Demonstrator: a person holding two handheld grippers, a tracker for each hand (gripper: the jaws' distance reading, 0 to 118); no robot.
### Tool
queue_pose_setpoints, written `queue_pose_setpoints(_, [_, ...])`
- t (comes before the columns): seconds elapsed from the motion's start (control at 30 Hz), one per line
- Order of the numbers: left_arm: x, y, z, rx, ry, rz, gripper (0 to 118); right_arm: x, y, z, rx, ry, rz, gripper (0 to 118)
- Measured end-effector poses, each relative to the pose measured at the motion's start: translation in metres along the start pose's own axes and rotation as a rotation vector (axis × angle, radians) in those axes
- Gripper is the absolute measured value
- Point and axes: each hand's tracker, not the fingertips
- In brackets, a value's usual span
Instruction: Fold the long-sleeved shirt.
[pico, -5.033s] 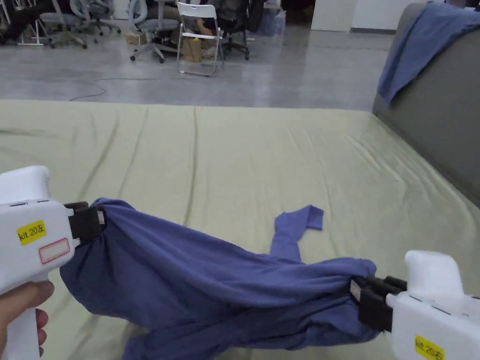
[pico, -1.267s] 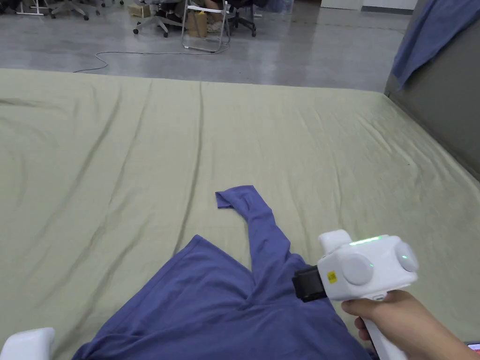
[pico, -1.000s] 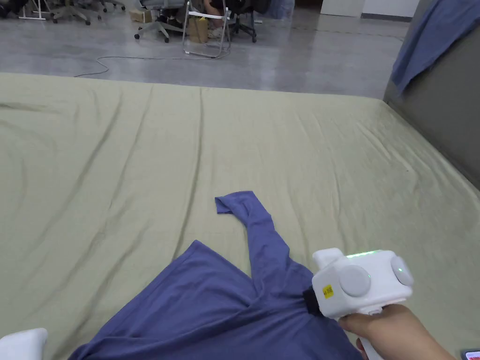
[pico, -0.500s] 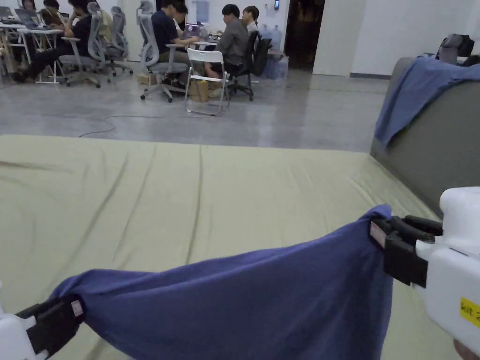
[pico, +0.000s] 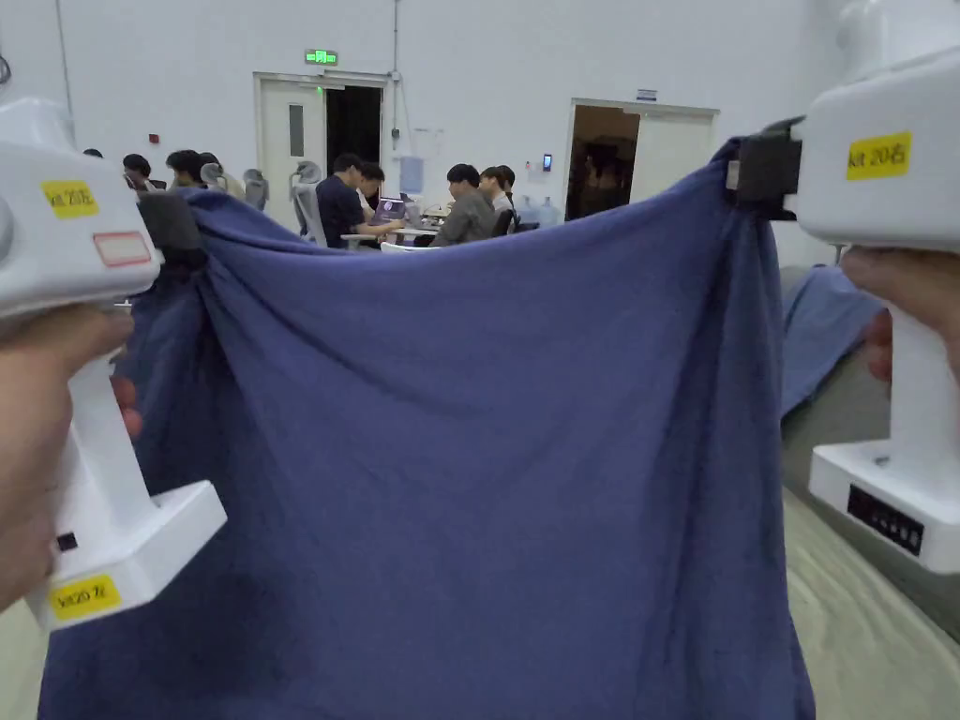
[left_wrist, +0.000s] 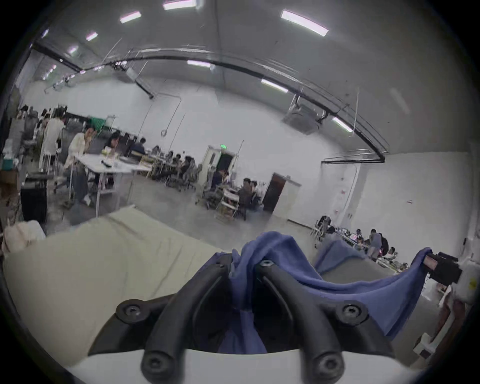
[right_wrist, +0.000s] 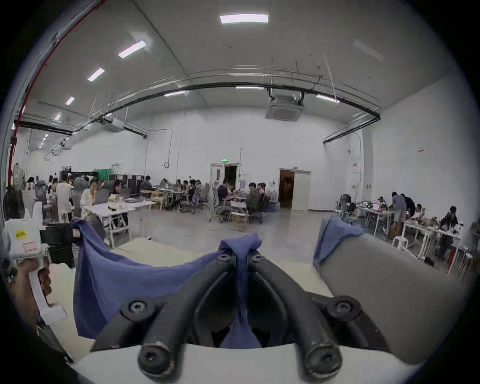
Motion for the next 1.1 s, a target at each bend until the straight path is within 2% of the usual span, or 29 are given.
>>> queue_pose_setpoints(0.13, [0.018,0.048,-0.042,0.059,0.035,-0.062,11,0.011,0.055,-0.059,-0.008,-0.032,-0.007,4])
queue_pose_setpoints(0.37, [0.056,0.102,-0.118,0.054,0.156,-0.186,11,0.016,0.121,-0.147,-0.004,-0.122,-0.008,4])
queue_pose_setpoints(0.6, [0.058,0.107,-0.17,0.074,0.176,-0.233,11,0.021,0.134,-0.212,-0.006,-0.189,0.042,4])
queue_pose_setpoints(0.7, [0.046,0.08,-0.211,0.046,0.2,-0.3,11,0.021,0.1,-0.238,-0.042,-0.188,0.075,4])
queue_pose_setpoints(0.83, [0.01,0.001,-0.261,-0.081,0.207,-0.338,11,0.024,0.008,-0.29,-0.222,-0.178,0.135,4])
queue_pose_setpoints(1.0, [-0.043,-0.135,-0.301,-0.312,0.239,-0.386,11,0.018,-0.171,-0.323,-0.479,-0.133,0.067,4])
queue_pose_setpoints(1.1, [-0.078,-0.22,-0.293,-0.467,0.266,-0.301,11,0.009,-0.281,-0.326,-0.668,-0.117,0.038,4])
